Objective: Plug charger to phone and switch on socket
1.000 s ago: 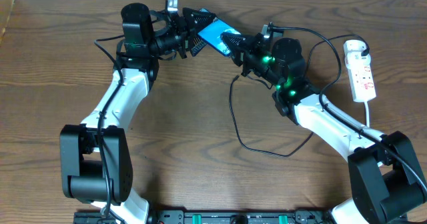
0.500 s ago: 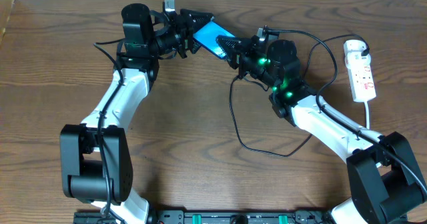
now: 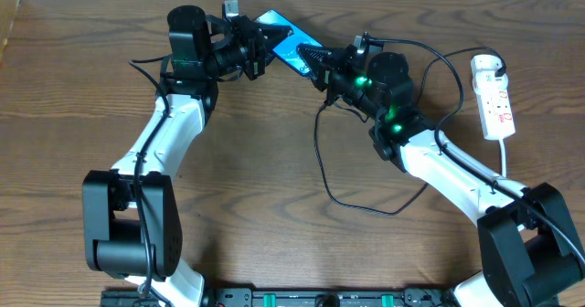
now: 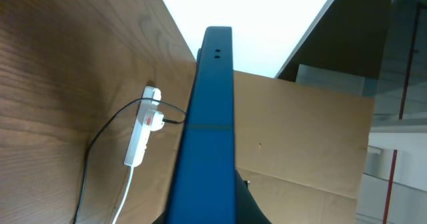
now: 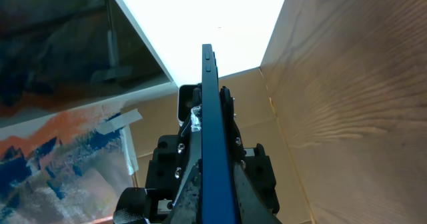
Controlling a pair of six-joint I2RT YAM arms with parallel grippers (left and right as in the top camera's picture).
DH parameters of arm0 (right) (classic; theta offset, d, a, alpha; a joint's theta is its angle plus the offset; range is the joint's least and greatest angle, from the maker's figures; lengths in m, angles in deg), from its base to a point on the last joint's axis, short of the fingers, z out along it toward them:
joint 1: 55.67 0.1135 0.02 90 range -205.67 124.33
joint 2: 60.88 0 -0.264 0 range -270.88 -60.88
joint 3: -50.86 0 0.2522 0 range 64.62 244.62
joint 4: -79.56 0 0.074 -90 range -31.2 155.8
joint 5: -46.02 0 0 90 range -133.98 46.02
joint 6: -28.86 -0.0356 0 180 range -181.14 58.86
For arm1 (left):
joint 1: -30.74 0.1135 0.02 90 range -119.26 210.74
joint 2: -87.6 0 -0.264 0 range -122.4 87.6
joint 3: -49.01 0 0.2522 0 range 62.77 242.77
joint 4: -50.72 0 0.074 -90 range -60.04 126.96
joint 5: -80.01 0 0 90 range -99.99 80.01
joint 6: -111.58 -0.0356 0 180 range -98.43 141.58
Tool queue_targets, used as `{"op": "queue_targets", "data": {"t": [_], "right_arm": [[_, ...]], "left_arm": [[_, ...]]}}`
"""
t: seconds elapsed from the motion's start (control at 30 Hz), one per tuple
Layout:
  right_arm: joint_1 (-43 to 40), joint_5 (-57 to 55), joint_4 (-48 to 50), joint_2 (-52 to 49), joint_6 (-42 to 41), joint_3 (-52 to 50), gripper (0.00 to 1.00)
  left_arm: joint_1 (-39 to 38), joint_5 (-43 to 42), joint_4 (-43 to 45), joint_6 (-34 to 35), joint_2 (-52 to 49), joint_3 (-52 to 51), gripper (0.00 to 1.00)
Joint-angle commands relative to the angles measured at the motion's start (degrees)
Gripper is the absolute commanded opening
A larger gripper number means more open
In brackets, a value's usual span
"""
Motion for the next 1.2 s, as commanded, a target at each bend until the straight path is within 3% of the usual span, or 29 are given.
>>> {"op": "queue_targets", "data": {"t": [0.0,0.2,0.4,0.5,0.63,0.77,0.93,1.07,1.17], "right_arm": [[0.3,0.6,-0.9,0.8,2.2,0.1,0.07],[-2.8,0.3,-4.8,0.8,6.4,0.1,0.48],[-7.8,0.9,-10.7,0.8,13.4,0.1,0.61],[-10.6,3.3,-18.2,0.8,24.8,0.1,0.69],[-12.5,5.3,-30.9,0.8,40.5,0.1,0.93],[-13.5,3.4,-41.9,0.8,47.9,0.1,0.88],[-13.9,5.9,-46.3,0.8,61.0,0.1,0.76],[-13.7,9.2,-46.8,0.8,61.2,0.3,0.65],[-13.3,9.6,-49.2,0.8,61.2,2.0,0.63]], "left_arm": [[0.5,1.4,1.0,-2.7,1.3,0.7,0.07],[1.6,0.6,-1.3,-8.6,1.3,0.7,0.07],[3.7,0.2,-11.8,-17.2,1.3,0.7,0.08],[4.6,-1.5,-16.3,-22.1,1.3,0.7,0.07],[5.2,-5.9,-16.4,-24.9,1.3,0.7,0.07],[6.6,-10.4,-16.4,-25.7,1.3,0.7,0.07],[8.7,-14.0,-16.4,-25.6,1.3,0.7,0.07],[10.5,-15.2,-16.4,-24.7,1.3,0.7,0.07],[11.8,-15.6,-16.4,-23.3,1.3,0.7,0.07]]}}
